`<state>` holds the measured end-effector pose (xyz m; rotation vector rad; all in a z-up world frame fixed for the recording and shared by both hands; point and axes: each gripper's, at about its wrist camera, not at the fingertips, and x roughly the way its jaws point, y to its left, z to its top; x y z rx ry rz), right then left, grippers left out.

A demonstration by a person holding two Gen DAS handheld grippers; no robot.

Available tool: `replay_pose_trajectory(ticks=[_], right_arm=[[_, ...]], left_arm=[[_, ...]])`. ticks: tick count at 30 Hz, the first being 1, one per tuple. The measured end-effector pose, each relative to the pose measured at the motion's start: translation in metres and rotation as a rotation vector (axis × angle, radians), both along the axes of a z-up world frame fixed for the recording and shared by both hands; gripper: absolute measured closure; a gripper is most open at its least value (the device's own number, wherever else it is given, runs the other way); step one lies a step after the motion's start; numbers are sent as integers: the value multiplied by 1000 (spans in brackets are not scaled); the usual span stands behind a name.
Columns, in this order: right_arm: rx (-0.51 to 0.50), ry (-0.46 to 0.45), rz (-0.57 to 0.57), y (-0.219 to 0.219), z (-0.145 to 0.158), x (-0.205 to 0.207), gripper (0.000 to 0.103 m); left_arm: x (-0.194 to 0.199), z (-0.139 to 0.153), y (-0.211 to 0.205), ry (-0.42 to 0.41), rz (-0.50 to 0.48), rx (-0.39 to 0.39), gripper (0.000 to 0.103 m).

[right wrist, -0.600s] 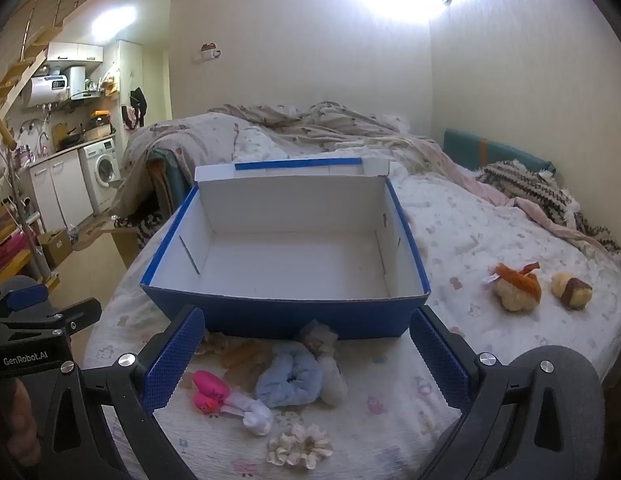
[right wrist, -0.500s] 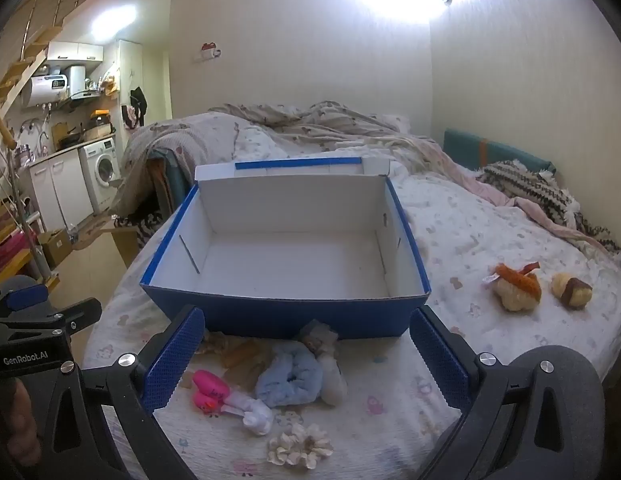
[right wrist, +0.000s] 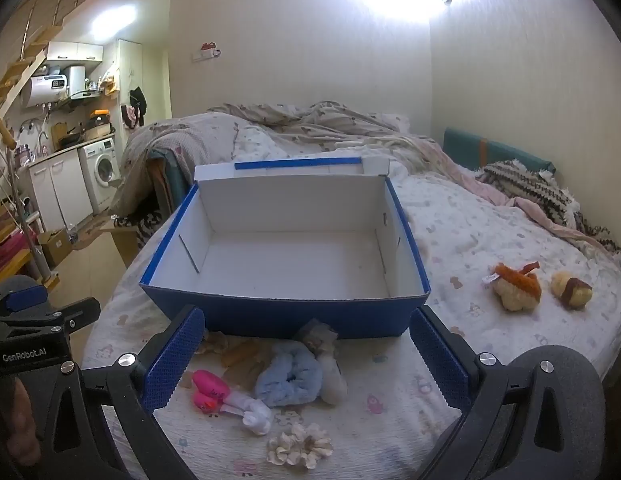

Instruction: Organize soft objects

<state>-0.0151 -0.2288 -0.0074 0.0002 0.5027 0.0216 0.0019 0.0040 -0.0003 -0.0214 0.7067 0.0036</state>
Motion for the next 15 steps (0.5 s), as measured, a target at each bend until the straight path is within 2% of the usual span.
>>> replay_pose_trajectory(ticks=[15], right_arm=[[3, 7, -3, -1, 1, 1, 0]], left_arm=[[0, 0, 0, -1, 1, 1, 0]])
